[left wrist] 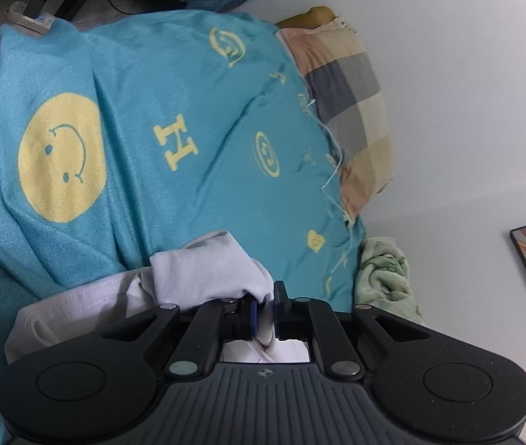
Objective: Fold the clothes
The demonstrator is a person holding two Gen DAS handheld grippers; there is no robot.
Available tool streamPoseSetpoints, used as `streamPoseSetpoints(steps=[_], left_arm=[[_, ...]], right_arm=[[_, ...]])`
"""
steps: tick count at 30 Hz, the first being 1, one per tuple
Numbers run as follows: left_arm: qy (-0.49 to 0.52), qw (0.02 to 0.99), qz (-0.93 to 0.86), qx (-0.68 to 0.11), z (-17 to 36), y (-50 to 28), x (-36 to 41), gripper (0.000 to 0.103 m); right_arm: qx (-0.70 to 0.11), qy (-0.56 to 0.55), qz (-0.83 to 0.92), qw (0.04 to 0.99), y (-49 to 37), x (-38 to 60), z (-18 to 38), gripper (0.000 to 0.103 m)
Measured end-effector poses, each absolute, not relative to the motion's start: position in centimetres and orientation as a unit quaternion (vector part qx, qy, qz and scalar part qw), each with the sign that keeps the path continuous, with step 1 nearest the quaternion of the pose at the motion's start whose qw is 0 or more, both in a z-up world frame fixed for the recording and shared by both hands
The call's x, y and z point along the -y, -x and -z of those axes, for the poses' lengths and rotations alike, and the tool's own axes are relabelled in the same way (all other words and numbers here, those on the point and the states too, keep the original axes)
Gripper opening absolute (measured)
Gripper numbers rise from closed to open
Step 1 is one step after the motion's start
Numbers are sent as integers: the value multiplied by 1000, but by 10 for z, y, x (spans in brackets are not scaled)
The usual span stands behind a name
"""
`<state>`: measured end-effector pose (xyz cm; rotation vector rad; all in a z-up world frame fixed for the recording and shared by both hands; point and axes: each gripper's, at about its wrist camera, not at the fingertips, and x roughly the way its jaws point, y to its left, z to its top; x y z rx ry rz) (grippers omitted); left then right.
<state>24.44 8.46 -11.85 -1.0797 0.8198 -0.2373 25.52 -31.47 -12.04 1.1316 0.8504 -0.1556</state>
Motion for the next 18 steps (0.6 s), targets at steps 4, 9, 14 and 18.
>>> streamPoseSetpoints(steps=[4,9,14,18], left_arm=[[481,785,114,-374,119,-246,-82,9],[441,805,124,-377,110,-242,-74,21],[374,832,153,-380,91,-234,-56,50],[317,852,164,-382,79,-224,-45,54]], right_arm=[[-393,-503,75,766,-260,311,125,9],[-391,-468,77,789,-260,304,120,10],[-377,-399,70,833,-254,292,96,28],[-341,-341,50,875,-241,279,75,71]])
